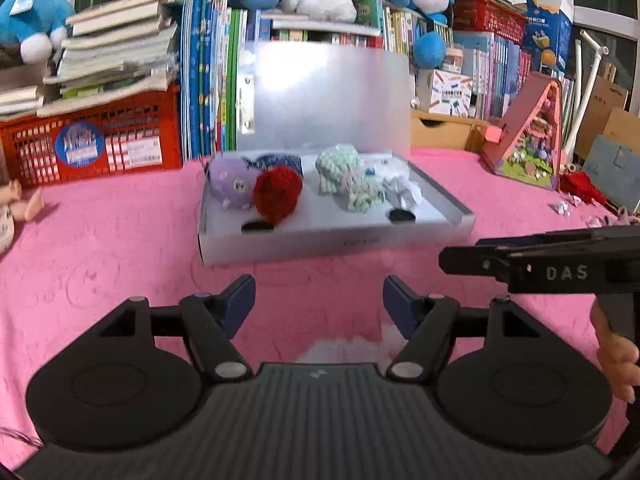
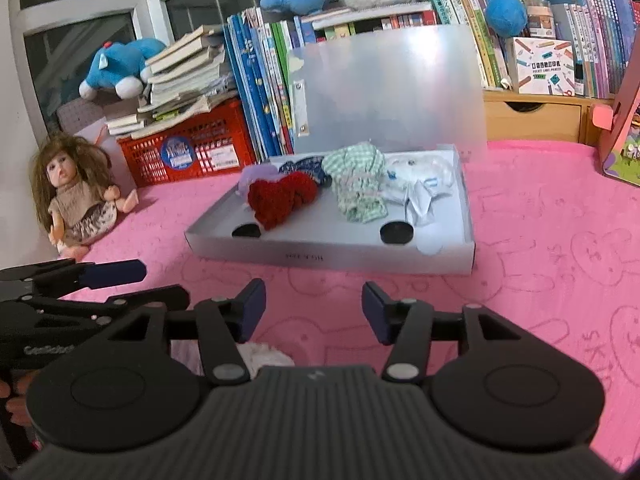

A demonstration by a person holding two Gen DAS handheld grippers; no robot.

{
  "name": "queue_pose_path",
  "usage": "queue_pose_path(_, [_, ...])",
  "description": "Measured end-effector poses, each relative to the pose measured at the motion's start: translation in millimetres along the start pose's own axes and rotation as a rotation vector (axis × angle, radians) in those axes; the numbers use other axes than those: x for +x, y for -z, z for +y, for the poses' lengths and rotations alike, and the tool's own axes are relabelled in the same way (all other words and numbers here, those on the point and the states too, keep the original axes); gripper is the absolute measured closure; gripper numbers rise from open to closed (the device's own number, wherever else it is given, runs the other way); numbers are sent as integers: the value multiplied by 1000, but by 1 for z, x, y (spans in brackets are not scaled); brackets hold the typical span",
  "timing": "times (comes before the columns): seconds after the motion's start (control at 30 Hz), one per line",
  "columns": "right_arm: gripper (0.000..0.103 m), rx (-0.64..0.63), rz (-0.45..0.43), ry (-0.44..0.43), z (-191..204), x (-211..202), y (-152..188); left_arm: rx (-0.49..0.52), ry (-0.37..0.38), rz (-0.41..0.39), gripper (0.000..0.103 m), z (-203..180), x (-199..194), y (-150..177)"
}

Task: Organize objects
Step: 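Move the left tool to the white crumpled paper while the right tool reaches the white tissue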

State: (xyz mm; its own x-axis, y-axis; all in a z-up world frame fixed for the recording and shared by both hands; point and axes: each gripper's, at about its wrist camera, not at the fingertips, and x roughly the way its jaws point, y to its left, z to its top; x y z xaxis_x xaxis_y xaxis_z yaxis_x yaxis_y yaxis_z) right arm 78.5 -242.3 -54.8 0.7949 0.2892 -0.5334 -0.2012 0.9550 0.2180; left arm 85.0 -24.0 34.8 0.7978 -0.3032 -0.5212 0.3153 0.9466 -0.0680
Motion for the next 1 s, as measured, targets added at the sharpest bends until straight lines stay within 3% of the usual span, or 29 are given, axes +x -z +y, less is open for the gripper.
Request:
queue_pose_path(0.33, [34, 37, 34, -13, -3, 3, 17, 3, 19, 35, 28, -6, -5, 27])
queue_pose_path(0.77, [33, 15, 60, -29, 8, 7, 27, 7, 33, 51, 28, -11, 5, 37])
queue_pose_path(1.0, [32, 15, 69, -41, 10, 9, 27, -4, 47, 51, 38, -9, 5, 37])
